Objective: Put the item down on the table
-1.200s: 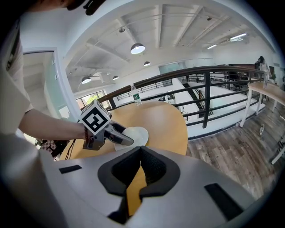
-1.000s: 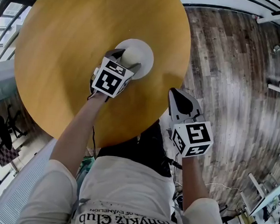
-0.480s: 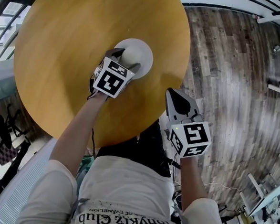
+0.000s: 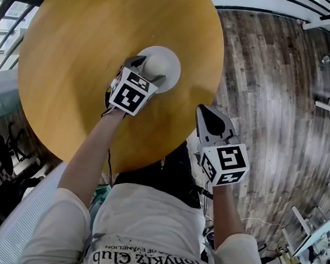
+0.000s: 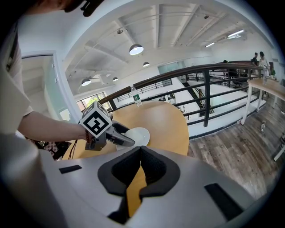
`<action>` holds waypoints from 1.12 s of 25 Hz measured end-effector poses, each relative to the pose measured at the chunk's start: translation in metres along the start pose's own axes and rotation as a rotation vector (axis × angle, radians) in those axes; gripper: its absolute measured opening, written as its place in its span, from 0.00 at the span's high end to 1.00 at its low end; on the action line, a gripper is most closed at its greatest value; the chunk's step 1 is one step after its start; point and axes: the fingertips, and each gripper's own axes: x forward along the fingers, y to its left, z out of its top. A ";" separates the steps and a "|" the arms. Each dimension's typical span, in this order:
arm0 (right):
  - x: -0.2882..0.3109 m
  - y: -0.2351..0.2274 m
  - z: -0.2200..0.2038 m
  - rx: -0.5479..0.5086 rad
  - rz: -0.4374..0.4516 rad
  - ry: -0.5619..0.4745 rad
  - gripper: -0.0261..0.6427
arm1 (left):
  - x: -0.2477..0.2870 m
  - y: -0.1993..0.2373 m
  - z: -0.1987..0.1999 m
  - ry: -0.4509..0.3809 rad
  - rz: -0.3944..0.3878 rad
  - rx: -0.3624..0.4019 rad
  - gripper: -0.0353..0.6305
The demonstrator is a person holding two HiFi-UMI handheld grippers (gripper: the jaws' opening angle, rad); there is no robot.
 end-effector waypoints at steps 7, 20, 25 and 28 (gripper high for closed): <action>-0.014 0.006 0.006 -0.022 0.008 -0.010 0.92 | -0.031 -0.012 0.006 -0.038 -0.008 -0.009 0.44; -0.080 0.020 0.030 -0.114 -0.006 -0.078 0.92 | -0.137 -0.057 0.000 -0.191 0.016 -0.112 0.53; -0.126 0.035 0.036 -0.140 -0.006 -0.099 0.92 | -0.206 -0.091 0.004 -0.318 0.069 -0.130 0.73; -0.147 0.053 0.043 -0.156 -0.001 -0.116 0.92 | -0.244 -0.110 -0.003 -0.380 0.087 -0.145 0.88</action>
